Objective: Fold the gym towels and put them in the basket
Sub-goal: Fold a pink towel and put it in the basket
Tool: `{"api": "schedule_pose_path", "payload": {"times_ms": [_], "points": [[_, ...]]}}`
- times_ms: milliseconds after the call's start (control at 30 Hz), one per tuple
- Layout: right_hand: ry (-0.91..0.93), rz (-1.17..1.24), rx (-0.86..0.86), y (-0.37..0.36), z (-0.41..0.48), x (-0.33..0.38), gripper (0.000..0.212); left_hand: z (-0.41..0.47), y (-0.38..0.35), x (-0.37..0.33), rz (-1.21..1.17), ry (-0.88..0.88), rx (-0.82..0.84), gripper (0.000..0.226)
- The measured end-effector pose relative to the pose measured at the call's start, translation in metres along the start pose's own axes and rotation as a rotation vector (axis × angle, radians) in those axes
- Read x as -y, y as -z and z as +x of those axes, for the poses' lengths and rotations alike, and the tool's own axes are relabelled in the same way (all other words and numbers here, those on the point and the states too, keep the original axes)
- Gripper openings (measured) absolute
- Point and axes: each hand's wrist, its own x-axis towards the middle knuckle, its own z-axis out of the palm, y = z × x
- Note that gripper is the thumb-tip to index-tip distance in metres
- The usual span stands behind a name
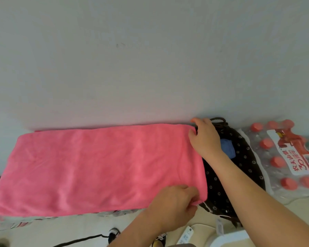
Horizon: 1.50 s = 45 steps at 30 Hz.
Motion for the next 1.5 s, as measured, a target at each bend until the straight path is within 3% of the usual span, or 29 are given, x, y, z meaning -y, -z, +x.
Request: {"api": "schedule_pose_path", "payload": {"times_ms": [133, 300, 500, 667, 767, 833, 900, 1033, 1167, 1267, 1367, 1500], "points": [[0.105, -0.032, 0.069, -0.004, -0.012, 0.019, 0.033, -0.009, 0.017, 0.001, -0.183, 0.091, -0.04, 0.016], [0.274, 0.01, 0.15, -0.023, -0.024, 0.074, 0.027, -0.047, 0.05, 0.047, -0.358, 0.389, -0.48, 0.017], [0.527, 0.044, 0.277, -0.07, -0.056, 0.169, 0.025, -0.152, 0.091, 0.125, -0.216, 0.776, -1.004, 0.027], [0.718, -0.052, 0.53, -0.105, -0.094, 0.248, 0.048, -0.256, 0.1, 0.187, -0.126, 1.185, -1.174, 0.037], [0.754, -0.182, 0.681, -0.125, -0.113, 0.285, 0.058, -0.287, 0.108, 0.206, -0.337, 1.267, -1.183, 0.04], [0.776, -0.26, 0.707, -0.139, -0.125, 0.303, 0.062, -0.29, 0.116, 0.207, -0.539, 1.26, -1.152, 0.035], [0.8, -0.306, 0.697, -0.151, -0.135, 0.317, 0.066, -0.29, 0.122, 0.208, -0.59, 1.171, -1.161, 0.023], [0.762, -0.328, 0.672, -0.167, -0.147, 0.336, 0.074, -0.289, 0.137, 0.211, -0.802, 1.055, -1.3, 0.017], [0.72, -0.315, 0.614, -0.165, -0.138, 0.356, 0.064, -0.288, 0.147, 0.221, -0.882, 0.989, -1.355, 0.019], [0.745, -0.255, 0.606, -0.171, -0.114, 0.374, 0.053, -0.29, 0.15, 0.227, -0.847, 0.909, -1.29, 0.021], [0.94, -0.153, 0.665, -0.182, -0.09, 0.401, 0.056, -0.301, 0.148, 0.23, -0.71, 0.89, -1.174, 0.03], [1.064, -0.396, 0.869, -0.2, -0.074, 0.442, 0.057, -0.316, 0.144, 0.233, -0.611, 0.874, -1.112, 0.035]]}}
